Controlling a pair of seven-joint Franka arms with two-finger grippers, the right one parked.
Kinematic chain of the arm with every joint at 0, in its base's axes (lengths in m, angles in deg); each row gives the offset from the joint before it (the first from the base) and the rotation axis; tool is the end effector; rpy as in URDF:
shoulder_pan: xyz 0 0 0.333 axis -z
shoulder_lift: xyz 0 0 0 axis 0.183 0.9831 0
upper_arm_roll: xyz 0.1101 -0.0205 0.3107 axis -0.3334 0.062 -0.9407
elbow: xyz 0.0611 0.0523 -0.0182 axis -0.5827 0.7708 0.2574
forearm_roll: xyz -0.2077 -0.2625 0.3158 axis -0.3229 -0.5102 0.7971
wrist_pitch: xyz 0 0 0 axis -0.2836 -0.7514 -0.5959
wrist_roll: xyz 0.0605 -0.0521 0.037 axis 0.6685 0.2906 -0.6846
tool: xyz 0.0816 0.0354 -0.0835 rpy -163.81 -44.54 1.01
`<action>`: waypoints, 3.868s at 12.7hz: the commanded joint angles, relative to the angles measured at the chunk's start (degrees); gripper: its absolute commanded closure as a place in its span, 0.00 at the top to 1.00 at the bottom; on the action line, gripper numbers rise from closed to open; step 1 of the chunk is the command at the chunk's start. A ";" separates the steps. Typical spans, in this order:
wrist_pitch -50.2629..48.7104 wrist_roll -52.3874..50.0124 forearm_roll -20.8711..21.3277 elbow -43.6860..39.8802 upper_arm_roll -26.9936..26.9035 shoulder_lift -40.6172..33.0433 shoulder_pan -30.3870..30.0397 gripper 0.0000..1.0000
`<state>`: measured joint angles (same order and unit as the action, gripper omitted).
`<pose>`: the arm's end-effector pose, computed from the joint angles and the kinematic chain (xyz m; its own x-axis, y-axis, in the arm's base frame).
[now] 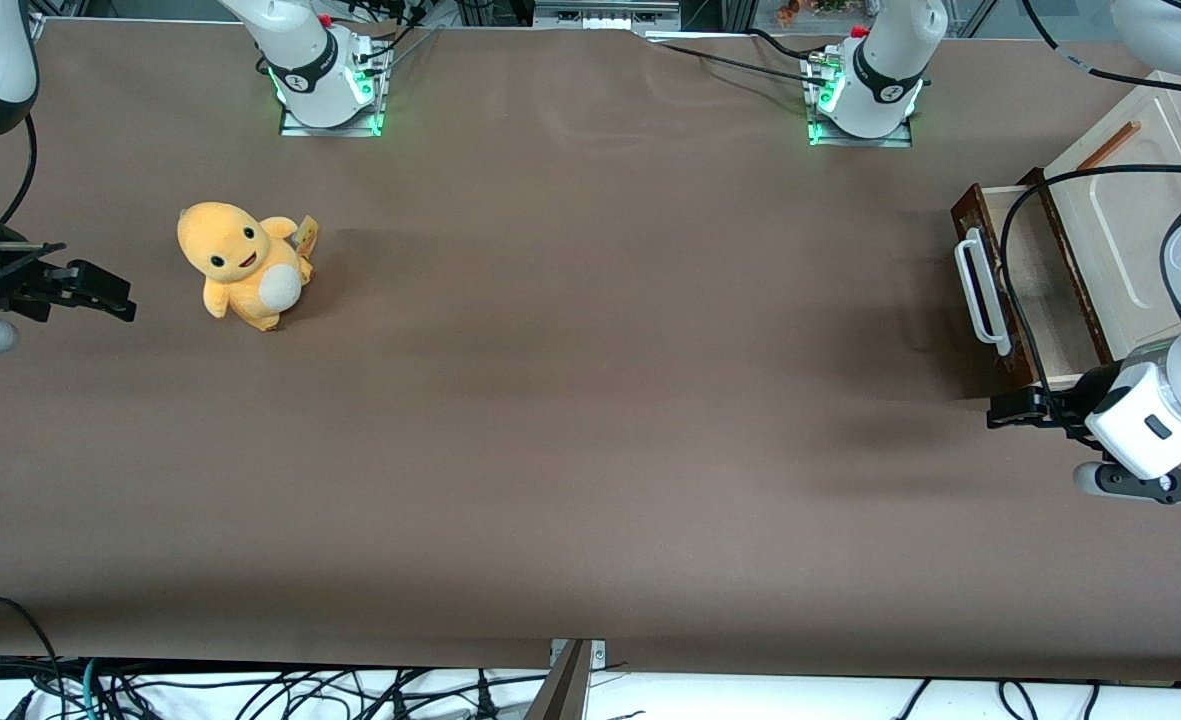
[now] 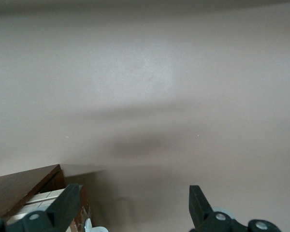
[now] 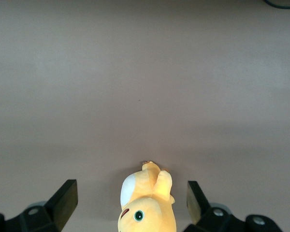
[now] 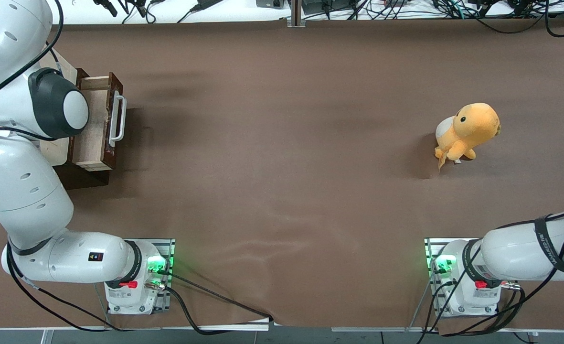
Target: Open lower drawer with left arm only
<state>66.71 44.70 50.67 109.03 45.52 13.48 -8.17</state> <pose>0.7887 -0.0039 0.4826 0.9953 -0.0804 -0.0545 -0.0776 -0.9956 0.0517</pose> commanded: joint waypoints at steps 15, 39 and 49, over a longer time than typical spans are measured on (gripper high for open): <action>-0.62 -0.15 2.48 0.57 -0.90 -2.02 -0.61 1.00; -4.66 -0.24 2.39 1.19 -0.46 -2.63 -0.09 1.00; -4.66 0.46 5.91 1.27 -0.37 -2.72 0.00 1.00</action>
<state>62.51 44.68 55.02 109.09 44.94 12.24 -8.47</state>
